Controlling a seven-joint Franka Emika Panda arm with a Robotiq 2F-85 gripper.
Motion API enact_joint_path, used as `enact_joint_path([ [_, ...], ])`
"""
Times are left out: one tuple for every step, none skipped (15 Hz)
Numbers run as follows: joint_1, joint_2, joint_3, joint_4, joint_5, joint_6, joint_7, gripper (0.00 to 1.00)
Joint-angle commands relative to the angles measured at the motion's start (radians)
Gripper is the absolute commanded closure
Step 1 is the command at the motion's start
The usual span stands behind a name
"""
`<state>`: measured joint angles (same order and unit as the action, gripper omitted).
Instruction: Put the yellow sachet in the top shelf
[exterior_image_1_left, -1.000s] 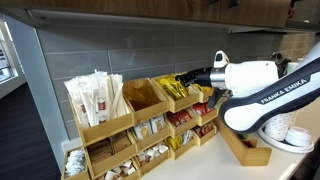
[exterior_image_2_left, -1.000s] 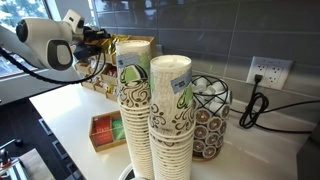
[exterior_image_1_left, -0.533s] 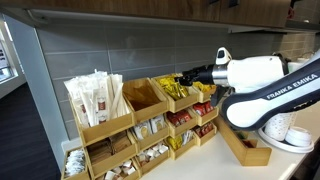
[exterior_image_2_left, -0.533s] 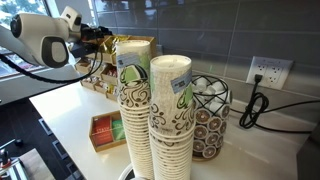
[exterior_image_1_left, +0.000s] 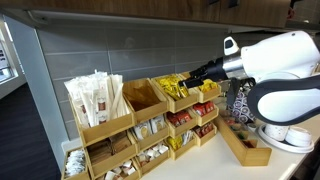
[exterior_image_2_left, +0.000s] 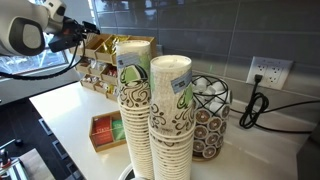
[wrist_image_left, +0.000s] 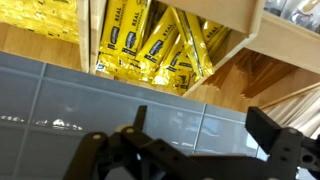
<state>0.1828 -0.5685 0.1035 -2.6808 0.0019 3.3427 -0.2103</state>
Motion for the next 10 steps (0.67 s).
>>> enact_joint_path([
  [0.074, -0.141, -0.046, -0.039, 0.006, -0.178, 0.002, 0.0],
  [0.07, -0.167, -0.048, -0.036, -0.029, -0.232, 0.042, 0.0],
  [0.078, -0.19, -0.053, -0.033, -0.026, -0.277, 0.038, 0.0],
  [0.081, -0.211, -0.054, -0.03, -0.022, -0.32, 0.041, 0.0],
  [0.075, -0.232, -0.048, -0.026, -0.017, -0.368, 0.048, 0.0],
  [0.076, -0.25, -0.048, -0.024, -0.015, -0.403, 0.05, 0.0],
  [0.07, -0.268, -0.041, -0.02, -0.011, -0.446, 0.059, 0.0],
  [0.065, -0.284, -0.037, -0.017, -0.01, -0.482, 0.066, 0.0],
  [0.065, -0.299, -0.035, -0.015, -0.008, -0.515, 0.07, 0.0],
  [0.073, -0.312, -0.04, -0.014, -0.004, -0.541, 0.069, 0.0],
])
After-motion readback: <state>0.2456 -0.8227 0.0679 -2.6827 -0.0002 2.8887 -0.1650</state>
